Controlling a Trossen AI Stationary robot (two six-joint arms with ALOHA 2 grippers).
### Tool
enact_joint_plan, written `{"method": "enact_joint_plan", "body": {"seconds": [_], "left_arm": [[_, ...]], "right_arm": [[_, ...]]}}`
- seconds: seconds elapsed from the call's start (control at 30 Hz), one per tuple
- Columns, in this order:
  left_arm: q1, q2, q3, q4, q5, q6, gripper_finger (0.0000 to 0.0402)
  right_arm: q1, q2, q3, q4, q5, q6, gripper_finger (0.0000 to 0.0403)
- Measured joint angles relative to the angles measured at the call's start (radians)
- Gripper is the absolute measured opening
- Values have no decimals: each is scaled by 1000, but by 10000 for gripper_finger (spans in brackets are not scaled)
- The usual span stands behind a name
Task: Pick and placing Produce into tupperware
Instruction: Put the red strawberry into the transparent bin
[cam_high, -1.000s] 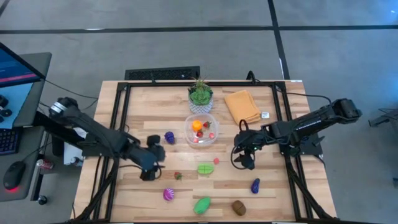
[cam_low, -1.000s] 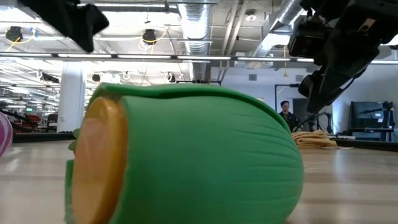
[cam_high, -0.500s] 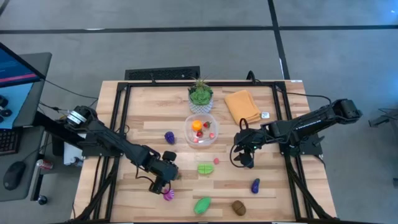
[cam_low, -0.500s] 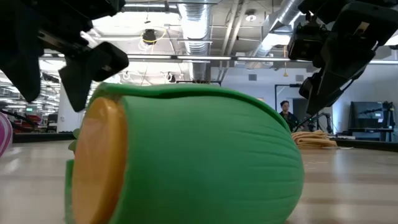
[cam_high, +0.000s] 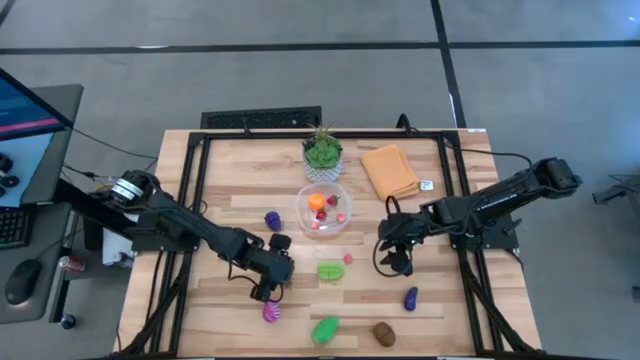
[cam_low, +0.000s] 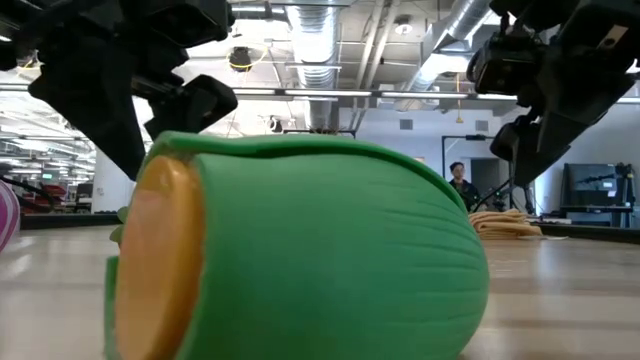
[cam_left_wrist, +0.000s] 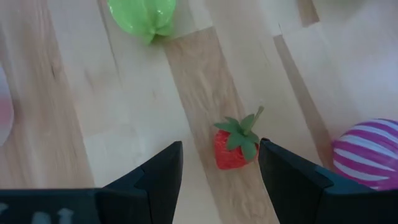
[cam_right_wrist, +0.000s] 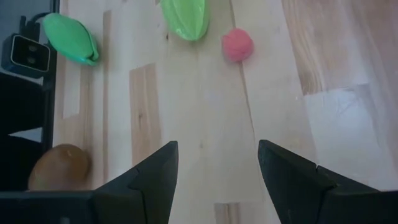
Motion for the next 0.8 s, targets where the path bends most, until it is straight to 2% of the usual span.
{"method": "enact_joint_plan", "body": {"seconds": [0.17,0.27,0.33,0.47,0.6,0.8], "left_arm": [[3,0,-3,0,2,53,199],[10,-1,-33,12,3,36,199],[13,-1,-50,27,3,2,199],[12,-1,-67,65,-4,-24,199],[12,-1,-66,74,-5,-18,199],[10,-1,-66,72,-6,7,199]], "right_arm": [[16,-3,0,2,1,2,243],[36,-40,-1,27,34,-2,238],[63,-89,-1,35,108,-8,233],[137,-214,-12,29,351,-15,218],[218,-372,-68,-1,555,63,201],[335,-589,-150,-24,734,206,178]]}}
